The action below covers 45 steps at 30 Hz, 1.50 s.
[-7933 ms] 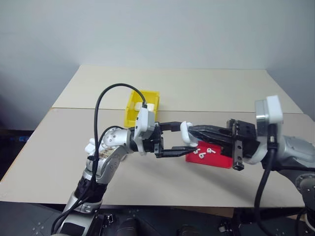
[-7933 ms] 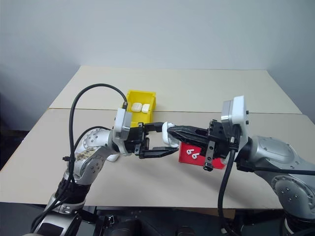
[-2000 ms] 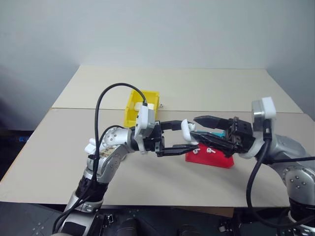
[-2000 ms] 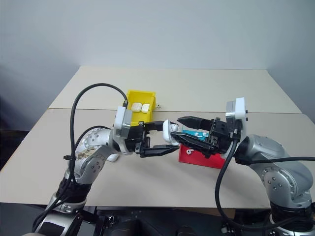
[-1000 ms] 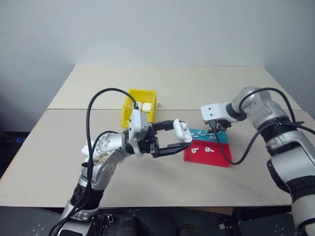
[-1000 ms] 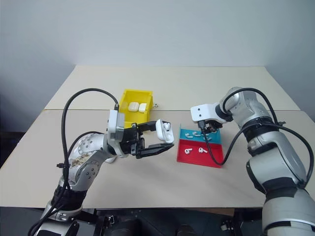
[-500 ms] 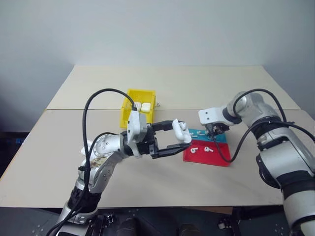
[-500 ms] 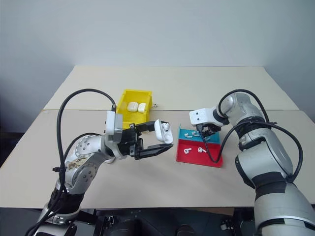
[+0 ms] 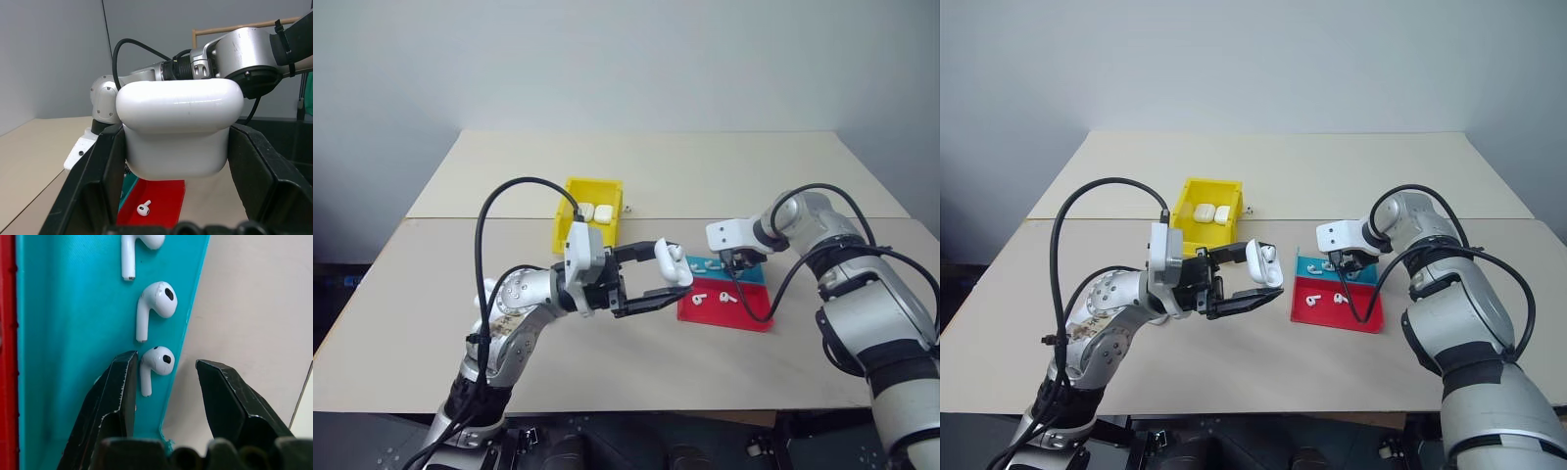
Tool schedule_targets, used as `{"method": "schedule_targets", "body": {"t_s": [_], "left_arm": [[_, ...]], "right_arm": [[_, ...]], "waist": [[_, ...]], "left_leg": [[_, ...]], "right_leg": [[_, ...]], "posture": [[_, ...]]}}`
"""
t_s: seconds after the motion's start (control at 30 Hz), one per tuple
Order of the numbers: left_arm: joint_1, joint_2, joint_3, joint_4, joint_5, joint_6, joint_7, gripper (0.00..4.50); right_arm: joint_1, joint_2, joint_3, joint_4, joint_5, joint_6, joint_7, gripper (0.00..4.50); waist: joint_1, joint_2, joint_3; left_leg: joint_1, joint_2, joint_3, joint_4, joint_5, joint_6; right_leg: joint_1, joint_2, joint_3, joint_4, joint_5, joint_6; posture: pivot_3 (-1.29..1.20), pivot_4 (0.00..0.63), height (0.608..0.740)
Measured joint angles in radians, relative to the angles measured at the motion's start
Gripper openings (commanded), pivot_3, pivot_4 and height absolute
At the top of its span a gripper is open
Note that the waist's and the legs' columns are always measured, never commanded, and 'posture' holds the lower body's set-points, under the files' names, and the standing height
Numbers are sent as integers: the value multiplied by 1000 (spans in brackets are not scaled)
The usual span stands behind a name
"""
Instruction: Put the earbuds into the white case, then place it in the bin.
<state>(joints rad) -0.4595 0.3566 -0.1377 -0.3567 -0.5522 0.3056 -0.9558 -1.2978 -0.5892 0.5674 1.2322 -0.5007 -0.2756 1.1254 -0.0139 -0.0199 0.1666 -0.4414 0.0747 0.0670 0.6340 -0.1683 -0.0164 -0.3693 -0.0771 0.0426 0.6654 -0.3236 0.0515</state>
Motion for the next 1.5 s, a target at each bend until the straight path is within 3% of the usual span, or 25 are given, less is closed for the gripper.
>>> {"method": "schedule_targets", "body": {"t_s": [0.23,0.4,0.43,0.7,0.9,1.03,1.2,1.33,1.5], "left_arm": [[4,6,0,-4,0,0,5,2796],[4,9,0,-4,0,0,6,2796],[4,9,0,-4,0,0,6,2796],[4,12,0,-8,0,0,6,2796],[-4,3,-1,1,-1,0,1,2796],[-18,-20,-6,15,-2,0,1,2796],[-40,-42,-14,31,-4,1,-4,2796],[-55,-48,-15,56,-7,2,-18,2796],[-66,-51,-16,75,-8,2,-31,2796]], "right_arm": [[0,1,-6,5,-7,-4,9,2332],[8,5,-32,7,-3,-7,33,726],[9,6,-34,6,-3,-8,35,643],[15,5,-55,4,-3,-4,33,643],[34,-17,-150,-55,85,54,112,643],[104,-93,-314,-335,275,245,248,643],[325,-133,-594,-867,662,714,308,643],[520,-123,-872,-1258,1047,1108,208,643],[625,-51,-1078,-1538,1473,1379,-15,643]], "waist": [[0,0,0],[-1,0,0],[-1,0,0],[-1,0,0],[1,1,0],[6,1,0],[19,1,0],[26,1,0],[19,1,0]], "left_leg": [[0,0,0,0,0,0],[0,0,0,0,0,0],[0,0,0,0,0,0],[1,0,0,0,0,0],[1,0,0,0,0,0],[0,0,0,0,0,0],[0,0,-1,0,-1,1],[0,0,-2,0,-1,2],[1,0,-2,1,-2,3]], "right_leg": [[0,0,0,0,0,0],[0,0,0,0,0,0],[0,0,0,0,0,0],[1,0,0,1,0,0],[0,0,0,1,0,0],[1,0,-1,-1,0,0],[2,0,-1,-1,0,0],[2,0,-1,-1,0,0],[3,1,-1,0,0,0]], "posture": [[0,150,740],[0,150,740],[0,150,740],[0,150,740],[0,150,740],[0,150,740],[0,150,740],[0,150,740],[0,150,740]]}}
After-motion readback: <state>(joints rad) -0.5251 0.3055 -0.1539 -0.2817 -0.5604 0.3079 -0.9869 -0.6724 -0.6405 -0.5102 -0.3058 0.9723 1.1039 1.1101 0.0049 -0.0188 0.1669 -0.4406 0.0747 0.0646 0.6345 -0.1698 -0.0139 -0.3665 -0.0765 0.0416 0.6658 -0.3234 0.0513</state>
